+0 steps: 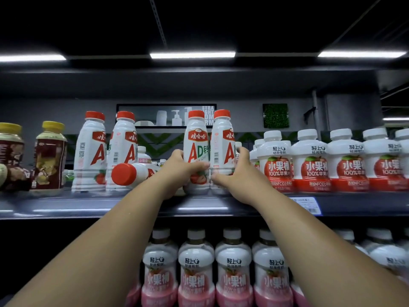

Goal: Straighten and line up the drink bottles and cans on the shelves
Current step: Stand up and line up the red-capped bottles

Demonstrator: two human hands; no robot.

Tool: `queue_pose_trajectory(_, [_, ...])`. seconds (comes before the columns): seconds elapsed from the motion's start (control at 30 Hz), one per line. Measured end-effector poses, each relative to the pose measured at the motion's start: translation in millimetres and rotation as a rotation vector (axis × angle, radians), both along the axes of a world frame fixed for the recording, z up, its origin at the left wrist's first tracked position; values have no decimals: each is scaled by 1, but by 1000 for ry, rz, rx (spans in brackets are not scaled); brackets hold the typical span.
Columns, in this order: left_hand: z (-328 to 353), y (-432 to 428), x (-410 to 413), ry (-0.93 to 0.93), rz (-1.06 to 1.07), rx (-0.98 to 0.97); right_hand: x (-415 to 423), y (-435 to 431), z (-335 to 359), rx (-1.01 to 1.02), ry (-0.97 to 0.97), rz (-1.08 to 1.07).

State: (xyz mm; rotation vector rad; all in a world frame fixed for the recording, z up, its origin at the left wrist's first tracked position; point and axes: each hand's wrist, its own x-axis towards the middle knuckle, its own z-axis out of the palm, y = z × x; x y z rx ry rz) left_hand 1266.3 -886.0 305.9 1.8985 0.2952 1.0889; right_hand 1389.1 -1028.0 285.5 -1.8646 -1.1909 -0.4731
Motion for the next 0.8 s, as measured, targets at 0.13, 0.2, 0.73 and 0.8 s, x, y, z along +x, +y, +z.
queue_pose_trajectory(0.13, [-5, -3, 0, 52, -21, 161, 0, 1, -1, 4, -36, -35])
queue_pose_trajectory(0.2, [-8, 1, 2, 41, 18, 183, 1, 1, -2, 7, -34, -14])
queue_pose_trajectory(0.73, [-13, -5, -1, 23, 210, 348, -1, 2, -7, 122, -96, -80])
queue_pose_trajectory(0.8, [-13, -6, -1, 15, 226, 357, -1, 1, -7, 124, -101, -87])
